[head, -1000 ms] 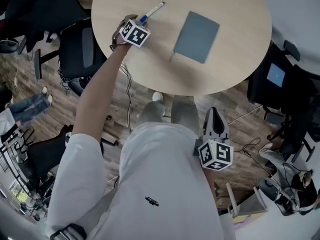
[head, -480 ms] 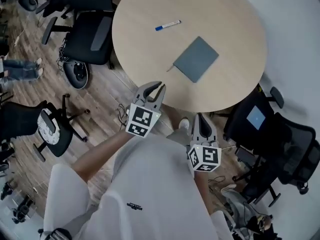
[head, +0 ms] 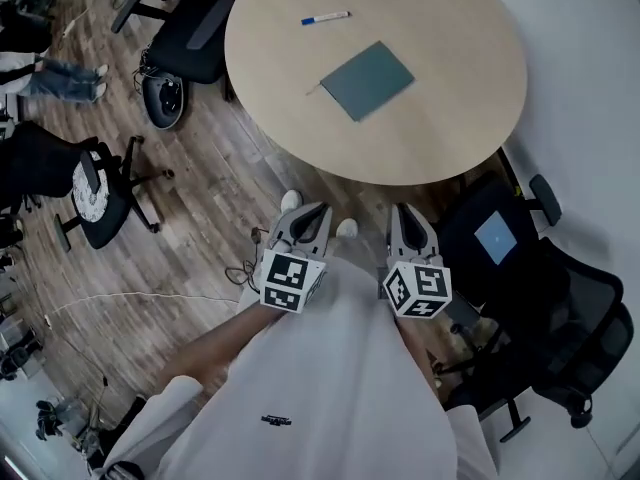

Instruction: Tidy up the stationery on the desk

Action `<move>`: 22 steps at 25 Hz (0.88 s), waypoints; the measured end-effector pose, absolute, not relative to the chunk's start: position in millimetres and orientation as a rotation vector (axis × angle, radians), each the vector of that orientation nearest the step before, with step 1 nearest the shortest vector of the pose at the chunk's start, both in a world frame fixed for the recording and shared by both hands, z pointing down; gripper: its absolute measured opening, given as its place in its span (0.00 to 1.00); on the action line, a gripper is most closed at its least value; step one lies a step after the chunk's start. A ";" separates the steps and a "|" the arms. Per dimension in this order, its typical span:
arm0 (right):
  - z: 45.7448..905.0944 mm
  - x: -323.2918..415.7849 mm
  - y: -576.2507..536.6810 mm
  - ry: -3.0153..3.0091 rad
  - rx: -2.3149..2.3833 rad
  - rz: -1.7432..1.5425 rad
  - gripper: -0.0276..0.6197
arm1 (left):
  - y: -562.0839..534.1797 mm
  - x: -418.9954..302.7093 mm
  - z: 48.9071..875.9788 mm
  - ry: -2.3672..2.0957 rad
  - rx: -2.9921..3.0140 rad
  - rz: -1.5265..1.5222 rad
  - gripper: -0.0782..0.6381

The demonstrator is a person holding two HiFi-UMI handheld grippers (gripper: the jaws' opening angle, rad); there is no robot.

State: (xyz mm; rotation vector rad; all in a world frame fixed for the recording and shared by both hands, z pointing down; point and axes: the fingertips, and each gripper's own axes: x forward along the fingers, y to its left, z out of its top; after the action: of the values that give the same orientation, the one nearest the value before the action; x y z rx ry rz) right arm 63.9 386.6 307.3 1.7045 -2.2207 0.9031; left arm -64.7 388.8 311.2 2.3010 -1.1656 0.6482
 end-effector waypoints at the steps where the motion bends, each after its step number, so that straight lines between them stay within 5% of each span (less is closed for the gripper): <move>1: 309.9 72.9 392.5 -2.219 1.716 0.913 0.10 | 395.5 -58.5 309.8 -1.174 2.311 0.656 0.15; 16: 330.1 92.7 392.9 -2.225 1.672 0.982 0.11 | 395.6 -53.0 316.2 -1.267 2.251 0.700 0.15; 22: 325.3 75.4 342.3 -2.216 1.645 1.013 0.22 | 333.1 -48.8 316.1 -1.204 2.289 0.667 0.15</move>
State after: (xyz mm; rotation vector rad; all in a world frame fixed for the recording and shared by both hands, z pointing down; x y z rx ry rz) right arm 75.4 342.3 325.3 1.6453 -2.2164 1.0129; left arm -48.8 333.1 316.1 2.2892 -1.2036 0.6674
